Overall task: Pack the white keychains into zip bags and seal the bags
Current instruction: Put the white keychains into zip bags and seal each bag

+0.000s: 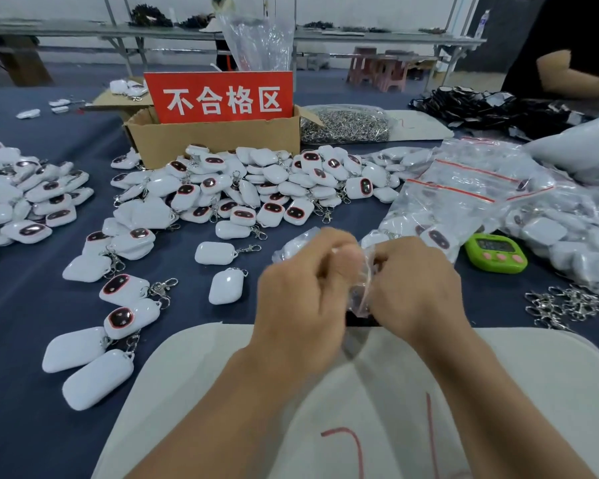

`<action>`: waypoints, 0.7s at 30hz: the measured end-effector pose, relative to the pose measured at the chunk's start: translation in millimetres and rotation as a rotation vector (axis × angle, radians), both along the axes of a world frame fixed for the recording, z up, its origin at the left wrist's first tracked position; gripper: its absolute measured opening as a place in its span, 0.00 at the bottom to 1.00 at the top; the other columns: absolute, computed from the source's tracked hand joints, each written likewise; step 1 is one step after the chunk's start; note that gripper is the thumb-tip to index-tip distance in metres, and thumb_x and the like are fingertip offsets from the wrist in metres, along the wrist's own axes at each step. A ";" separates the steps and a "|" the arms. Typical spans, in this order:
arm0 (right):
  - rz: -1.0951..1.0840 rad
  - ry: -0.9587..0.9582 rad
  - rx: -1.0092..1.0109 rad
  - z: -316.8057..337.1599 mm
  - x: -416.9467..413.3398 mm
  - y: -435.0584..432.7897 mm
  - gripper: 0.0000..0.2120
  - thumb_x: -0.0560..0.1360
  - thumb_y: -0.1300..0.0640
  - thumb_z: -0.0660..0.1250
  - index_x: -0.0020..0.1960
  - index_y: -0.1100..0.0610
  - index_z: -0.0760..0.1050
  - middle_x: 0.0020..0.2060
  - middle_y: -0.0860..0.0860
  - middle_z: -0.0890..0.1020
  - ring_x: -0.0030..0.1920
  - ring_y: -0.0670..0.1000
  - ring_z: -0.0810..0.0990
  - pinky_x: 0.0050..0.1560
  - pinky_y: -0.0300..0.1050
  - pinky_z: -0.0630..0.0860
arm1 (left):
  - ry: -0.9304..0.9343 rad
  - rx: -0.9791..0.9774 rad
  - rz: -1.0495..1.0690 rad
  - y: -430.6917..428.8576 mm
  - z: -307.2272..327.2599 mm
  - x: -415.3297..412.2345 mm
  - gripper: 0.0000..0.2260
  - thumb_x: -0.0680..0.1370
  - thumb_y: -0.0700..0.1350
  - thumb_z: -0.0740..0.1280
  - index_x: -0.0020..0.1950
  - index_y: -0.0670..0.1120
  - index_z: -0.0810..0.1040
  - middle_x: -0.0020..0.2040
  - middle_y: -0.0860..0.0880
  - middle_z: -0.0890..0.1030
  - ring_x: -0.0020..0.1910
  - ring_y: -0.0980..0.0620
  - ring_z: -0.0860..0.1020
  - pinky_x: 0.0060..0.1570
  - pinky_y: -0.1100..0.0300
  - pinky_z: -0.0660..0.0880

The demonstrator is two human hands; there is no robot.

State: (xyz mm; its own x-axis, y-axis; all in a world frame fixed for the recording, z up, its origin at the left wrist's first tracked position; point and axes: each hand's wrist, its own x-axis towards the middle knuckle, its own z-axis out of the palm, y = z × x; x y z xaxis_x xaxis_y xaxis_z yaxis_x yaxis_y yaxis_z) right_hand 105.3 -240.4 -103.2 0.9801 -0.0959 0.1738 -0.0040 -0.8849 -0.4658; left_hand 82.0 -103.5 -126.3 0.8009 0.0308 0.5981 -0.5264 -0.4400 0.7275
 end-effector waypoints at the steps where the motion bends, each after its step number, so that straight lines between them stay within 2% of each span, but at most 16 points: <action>1: -0.008 -0.039 0.096 0.6 0.7 -3.0 0.09 0.71 0.57 0.70 0.32 0.50 0.78 0.24 0.45 0.75 0.31 0.50 0.71 0.31 0.42 0.64 | -0.017 -0.054 0.068 5.8 1.9 4.3 0.10 0.84 0.56 0.59 0.51 0.55 0.78 0.35 0.54 0.78 0.33 0.52 0.75 0.36 0.54 0.73; 4: -0.161 -0.270 0.286 4.7 1.9 -10.0 0.16 0.72 0.62 0.67 0.29 0.47 0.76 0.19 0.45 0.72 0.29 0.50 0.72 0.36 0.45 0.69 | 0.019 -0.190 0.331 31.4 6.5 20.8 0.07 0.80 0.51 0.63 0.52 0.57 0.80 0.32 0.54 0.78 0.33 0.51 0.76 0.39 0.52 0.75; 6: -0.247 -0.406 0.353 6.4 2.2 -10.4 0.14 0.72 0.62 0.65 0.32 0.46 0.77 0.19 0.45 0.72 0.28 0.50 0.73 0.39 0.46 0.72 | 0.118 -0.164 0.537 53.2 7.2 32.2 0.08 0.77 0.47 0.64 0.52 0.58 0.79 0.33 0.57 0.79 0.37 0.53 0.78 0.45 0.52 0.75; 8: -0.252 -0.491 0.409 6.9 -0.8 -7.0 0.10 0.71 0.58 0.63 0.36 0.47 0.79 0.22 0.44 0.74 0.27 0.49 0.73 0.39 0.44 0.72 | 0.266 -0.050 0.675 74.3 5.1 40.1 0.12 0.75 0.43 0.65 0.53 0.58 0.79 0.42 0.59 0.82 0.49 0.51 0.79 0.52 0.53 0.72; 10: -0.179 -0.509 0.445 5.7 -4.7 -1.3 0.09 0.70 0.57 0.62 0.39 0.48 0.80 0.27 0.41 0.77 0.29 0.47 0.74 0.36 0.36 0.69 | 0.427 0.100 0.713 89.0 2.0 44.1 0.15 0.73 0.40 0.66 0.56 0.56 0.80 0.52 0.56 0.83 0.60 0.48 0.75 0.56 0.55 0.68; 12: -0.055 -0.398 0.403 4.2 -7.4 5.2 0.10 0.72 0.58 0.64 0.41 0.48 0.83 0.28 0.39 0.77 0.30 0.43 0.75 0.35 0.33 0.67 | 0.525 0.262 0.701 92.1 0.7 45.1 0.17 0.73 0.40 0.67 0.59 0.55 0.82 0.59 0.51 0.82 0.64 0.45 0.73 0.60 0.52 0.69; 13: 0.016 -0.286 0.340 2.3 -7.3 7.6 0.11 0.73 0.59 0.65 0.42 0.48 0.84 0.27 0.39 0.77 0.30 0.43 0.75 0.37 0.34 0.71 | 0.534 0.360 0.689 89.6 0.3 44.7 0.17 0.74 0.41 0.67 0.60 0.55 0.82 0.62 0.49 0.82 0.64 0.43 0.73 0.62 0.50 0.69; 14: 0.079 -0.157 0.264 -0.4 -6.9 9.6 0.12 0.75 0.60 0.65 0.43 0.48 0.85 0.27 0.40 0.76 0.31 0.43 0.76 0.40 0.38 0.76 | 0.525 0.453 0.678 85.7 -0.7 44.2 0.18 0.74 0.41 0.66 0.62 0.54 0.81 0.63 0.48 0.80 0.65 0.42 0.73 0.63 0.49 0.68; 15: 0.122 -0.037 0.206 -2.9 -6.6 11.4 0.13 0.76 0.61 0.64 0.44 0.47 0.85 0.28 0.41 0.76 0.32 0.45 0.78 0.41 0.45 0.81 | 0.510 0.514 0.668 81.8 -1.8 44.1 0.19 0.74 0.41 0.66 0.63 0.54 0.81 0.65 0.47 0.80 0.65 0.42 0.73 0.63 0.48 0.67; 17: 0.142 0.087 0.201 -4.5 -5.0 12.6 0.15 0.77 0.62 0.63 0.44 0.47 0.85 0.27 0.42 0.75 0.32 0.50 0.80 0.38 0.52 0.84 | 0.509 0.539 0.651 79.5 -2.9 44.9 0.20 0.75 0.40 0.65 0.65 0.53 0.80 0.67 0.47 0.78 0.66 0.42 0.71 0.64 0.48 0.66; 19: 0.114 0.092 0.244 -5.0 -1.4 10.8 0.16 0.76 0.62 0.64 0.42 0.45 0.85 0.24 0.41 0.77 0.27 0.48 0.80 0.34 0.47 0.84 | 0.539 0.489 0.642 83.9 -3.8 46.7 0.22 0.75 0.40 0.64 0.68 0.53 0.79 0.69 0.48 0.77 0.68 0.41 0.70 0.65 0.48 0.66; 21: 0.086 0.078 0.275 -5.9 0.7 9.1 0.17 0.75 0.62 0.64 0.38 0.43 0.85 0.27 0.40 0.81 0.27 0.45 0.80 0.28 0.37 0.79 | 0.575 0.443 0.632 89.5 -4.8 48.7 0.23 0.76 0.41 0.64 0.71 0.52 0.76 0.71 0.48 0.74 0.69 0.41 0.69 0.64 0.48 0.67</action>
